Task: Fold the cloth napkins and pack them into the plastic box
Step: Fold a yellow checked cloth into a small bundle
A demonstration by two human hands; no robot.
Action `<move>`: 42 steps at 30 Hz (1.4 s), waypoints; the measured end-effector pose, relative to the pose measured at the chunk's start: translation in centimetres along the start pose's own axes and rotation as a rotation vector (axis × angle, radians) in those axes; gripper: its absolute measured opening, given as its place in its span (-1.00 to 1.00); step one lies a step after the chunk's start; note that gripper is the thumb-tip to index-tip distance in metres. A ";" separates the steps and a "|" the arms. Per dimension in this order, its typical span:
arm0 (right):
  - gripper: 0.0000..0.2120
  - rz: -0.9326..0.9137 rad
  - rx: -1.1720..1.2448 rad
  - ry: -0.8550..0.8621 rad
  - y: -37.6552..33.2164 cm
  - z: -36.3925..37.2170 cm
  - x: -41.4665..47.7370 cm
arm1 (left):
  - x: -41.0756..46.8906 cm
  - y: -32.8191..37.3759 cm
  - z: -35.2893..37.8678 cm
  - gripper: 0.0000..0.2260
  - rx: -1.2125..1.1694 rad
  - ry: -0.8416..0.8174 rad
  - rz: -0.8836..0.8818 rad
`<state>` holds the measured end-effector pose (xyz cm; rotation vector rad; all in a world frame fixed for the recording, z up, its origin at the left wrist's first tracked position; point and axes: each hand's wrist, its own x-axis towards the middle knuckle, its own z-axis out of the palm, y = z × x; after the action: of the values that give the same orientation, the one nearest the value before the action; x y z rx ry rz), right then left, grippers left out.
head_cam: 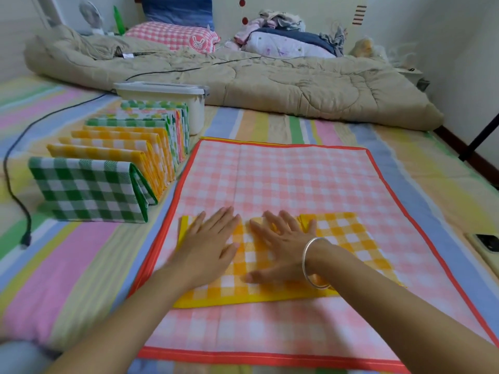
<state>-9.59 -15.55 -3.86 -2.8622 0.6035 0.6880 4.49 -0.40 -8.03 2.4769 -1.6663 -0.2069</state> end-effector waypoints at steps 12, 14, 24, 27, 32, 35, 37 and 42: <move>0.26 0.020 -0.053 -0.163 -0.5 -1.6 0.1 | 2.6 -4.5 -7.5 -0.50 0.036 -0.118 -0.317; 0.26 0.021 -0.044 -0.144 -0.5 -1.1 0.4 | 3.1 -5.4 -8.1 -0.40 -0.154 -0.109 -0.351; 0.25 0.008 -0.005 -0.113 -0.5 -0.7 0.4 | -2.4 -5.6 -8.9 -0.65 -0.710 -0.442 -0.576; 0.25 0.018 -0.011 -0.125 -0.6 -0.8 0.5 | -2.7 -5.3 -8.4 -0.59 -0.680 -0.342 -0.508; 0.26 0.045 -0.056 -0.151 -1.1 -0.7 0.9 | -2.7 -2.5 -10.0 -0.72 -0.908 -0.262 -0.385; 0.27 0.056 -0.066 -0.151 -1.1 -0.4 1.2 | -1.7 0.0 -10.2 -0.68 -0.968 -0.213 -0.332; 0.26 0.060 -0.049 -0.137 -1.2 -0.4 1.1 | -0.8 1.8 -10.0 -0.67 -1.004 -0.185 -0.322; 0.18 -0.001 0.160 0.021 0.0 -0.7 0.1 | 1.5 6.0 -9.3 -0.62 -1.007 -0.099 -0.309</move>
<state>-9.21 -15.78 -3.28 -2.7249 0.6293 0.5822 1.40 -3.64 2.19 1.8891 -0.8207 -0.9409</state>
